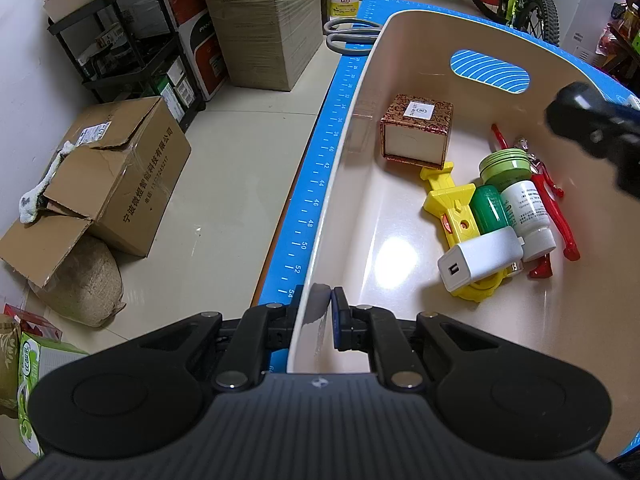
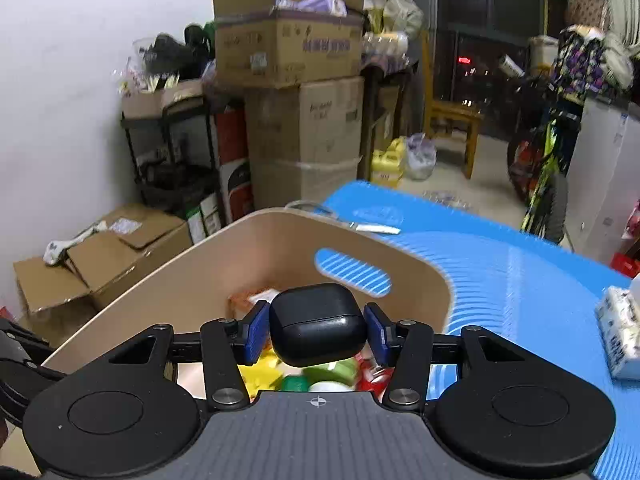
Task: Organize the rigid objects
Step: 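Carry the black earbud case into the basket and release it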
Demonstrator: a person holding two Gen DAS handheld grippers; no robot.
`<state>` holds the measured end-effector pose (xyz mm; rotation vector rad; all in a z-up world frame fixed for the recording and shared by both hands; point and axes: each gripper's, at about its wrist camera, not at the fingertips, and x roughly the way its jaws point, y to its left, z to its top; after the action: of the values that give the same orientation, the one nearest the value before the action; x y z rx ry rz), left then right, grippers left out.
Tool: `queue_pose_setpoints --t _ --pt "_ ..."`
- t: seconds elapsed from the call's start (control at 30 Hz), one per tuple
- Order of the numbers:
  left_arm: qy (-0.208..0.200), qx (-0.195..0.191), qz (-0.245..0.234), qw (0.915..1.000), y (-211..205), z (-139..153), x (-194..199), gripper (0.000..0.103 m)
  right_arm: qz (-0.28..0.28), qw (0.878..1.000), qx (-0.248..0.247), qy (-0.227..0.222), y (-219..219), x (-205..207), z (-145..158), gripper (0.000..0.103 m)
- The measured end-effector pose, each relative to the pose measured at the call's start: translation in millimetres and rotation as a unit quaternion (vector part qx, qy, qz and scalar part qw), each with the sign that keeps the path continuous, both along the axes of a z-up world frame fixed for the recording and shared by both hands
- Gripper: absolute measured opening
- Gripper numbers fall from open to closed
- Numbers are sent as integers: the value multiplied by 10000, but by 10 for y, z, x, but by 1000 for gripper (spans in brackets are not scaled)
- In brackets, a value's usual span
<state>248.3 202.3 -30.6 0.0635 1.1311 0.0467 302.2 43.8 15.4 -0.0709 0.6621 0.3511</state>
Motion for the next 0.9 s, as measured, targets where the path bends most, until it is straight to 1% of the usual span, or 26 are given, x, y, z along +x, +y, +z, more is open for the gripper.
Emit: queue_pose_setpoints --t 0.27,0.43,0.63,0.67,0.73,0.9 --pt "2 13 -2 10000 -13 -7 12 14 36 9979 -56 638 135 45 -200 56" --pt "2 14 -2 10000 -12 -7 12 14 12 9956 -152 920 176 80 -311 56" --pt "2 18 0 10000 -15 -8 13 14 0 9928 -64 1199 148 139 -336 56" --pt "2 19 0 10000 -9 -8 12 14 5 9928 -41 1199 142 132 -332 56" --pt "7 18 3 10000 -13 -13 18 15 -26 9935 21 1138 139 137 -307 63" --pt "14 42 0 10000 -2 -9 31 15 47 9954 54 960 130 70 -267 67"
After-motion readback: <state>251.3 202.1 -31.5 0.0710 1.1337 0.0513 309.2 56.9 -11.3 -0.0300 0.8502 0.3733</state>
